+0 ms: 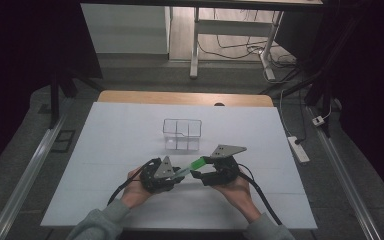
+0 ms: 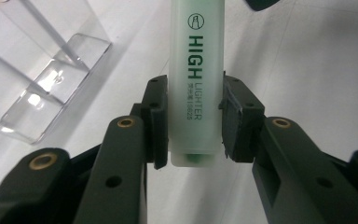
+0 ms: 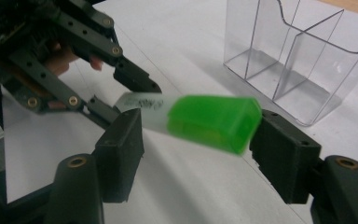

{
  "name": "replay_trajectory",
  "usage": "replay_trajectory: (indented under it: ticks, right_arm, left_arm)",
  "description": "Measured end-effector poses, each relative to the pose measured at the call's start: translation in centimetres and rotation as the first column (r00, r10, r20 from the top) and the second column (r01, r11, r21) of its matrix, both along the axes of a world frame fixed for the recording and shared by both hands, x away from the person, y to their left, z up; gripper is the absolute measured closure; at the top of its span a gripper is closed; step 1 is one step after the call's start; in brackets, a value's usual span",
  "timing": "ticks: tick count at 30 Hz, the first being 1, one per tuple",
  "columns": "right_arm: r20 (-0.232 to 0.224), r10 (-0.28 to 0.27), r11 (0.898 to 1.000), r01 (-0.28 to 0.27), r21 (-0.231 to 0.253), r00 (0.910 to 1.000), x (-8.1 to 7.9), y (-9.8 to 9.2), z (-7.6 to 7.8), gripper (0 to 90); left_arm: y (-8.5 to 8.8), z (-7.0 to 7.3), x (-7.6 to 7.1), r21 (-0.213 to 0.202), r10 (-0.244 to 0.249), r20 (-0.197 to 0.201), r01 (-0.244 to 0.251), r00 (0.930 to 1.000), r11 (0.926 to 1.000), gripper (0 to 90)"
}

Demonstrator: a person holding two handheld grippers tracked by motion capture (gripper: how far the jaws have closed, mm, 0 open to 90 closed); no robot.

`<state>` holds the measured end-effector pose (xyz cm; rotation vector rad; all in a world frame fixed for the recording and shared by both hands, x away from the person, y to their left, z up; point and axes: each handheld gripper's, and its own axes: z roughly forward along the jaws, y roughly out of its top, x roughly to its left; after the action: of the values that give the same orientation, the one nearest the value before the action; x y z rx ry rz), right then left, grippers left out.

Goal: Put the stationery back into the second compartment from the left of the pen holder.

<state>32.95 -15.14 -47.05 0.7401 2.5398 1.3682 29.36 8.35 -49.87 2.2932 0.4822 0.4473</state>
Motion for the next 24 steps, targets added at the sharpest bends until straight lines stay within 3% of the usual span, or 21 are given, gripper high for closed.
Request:
replay_trajectory:
  ticks: [8,16,21,24]
  right_arm:
    - [-0.004,-0.024,1.000,0.024,0.019,0.9997,0.0,-0.1,0.0,48.7]
    - [-0.041,0.037,0.997,-0.034,0.076,0.9985,0.0,-0.1,0.1,62.8]
    - [-0.070,0.082,0.990,-0.073,0.122,0.9941,0.1,-0.1,0.2,68.6]
    - [-0.066,0.089,0.988,-0.080,0.130,0.9939,0.0,-0.2,0.4,69.7]
  left_arm:
    - [-0.8,-0.5,0.0,0.036,0.010,-0.001,-0.010,0.9999,0.9993,65.1]
    - [-1.7,-1.1,0.0,0.074,0.014,-0.001,-0.014,0.9999,0.9971,65.1]
    - [-1.7,-1.1,0.0,0.062,0.013,0.001,-0.013,0.9999,0.9980,64.8]
    - [-1.5,-1.0,0.0,0.044,0.025,0.001,-0.025,0.9997,0.9987,63.4]
